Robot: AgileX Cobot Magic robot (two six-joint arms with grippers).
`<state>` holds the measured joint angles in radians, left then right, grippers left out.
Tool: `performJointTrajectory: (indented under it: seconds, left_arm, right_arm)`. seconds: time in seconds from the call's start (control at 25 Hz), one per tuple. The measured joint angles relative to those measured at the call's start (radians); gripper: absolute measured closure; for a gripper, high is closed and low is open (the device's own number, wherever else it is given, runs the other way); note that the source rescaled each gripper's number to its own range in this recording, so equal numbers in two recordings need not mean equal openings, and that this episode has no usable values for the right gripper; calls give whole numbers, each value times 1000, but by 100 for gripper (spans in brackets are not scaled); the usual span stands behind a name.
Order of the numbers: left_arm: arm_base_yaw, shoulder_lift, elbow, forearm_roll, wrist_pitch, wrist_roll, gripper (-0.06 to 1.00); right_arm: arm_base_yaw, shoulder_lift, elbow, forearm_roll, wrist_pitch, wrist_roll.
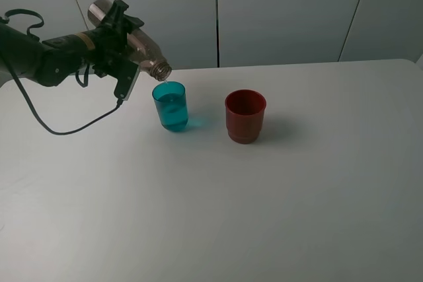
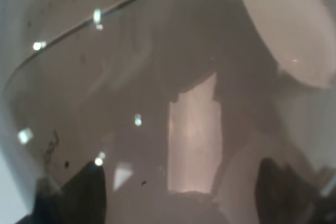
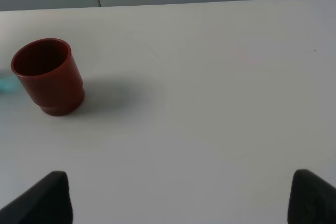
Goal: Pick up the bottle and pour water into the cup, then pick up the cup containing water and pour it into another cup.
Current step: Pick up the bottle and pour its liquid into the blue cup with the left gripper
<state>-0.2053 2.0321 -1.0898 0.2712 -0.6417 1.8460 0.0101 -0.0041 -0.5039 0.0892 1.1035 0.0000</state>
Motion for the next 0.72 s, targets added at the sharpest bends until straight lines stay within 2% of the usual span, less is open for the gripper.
performJointTrajectory:
  seconds: [0.72]
  left_arm:
    - [-4, 0, 0, 26, -18, 15, 94]
  right_arm:
    - [0, 0, 0, 0, 0, -6]
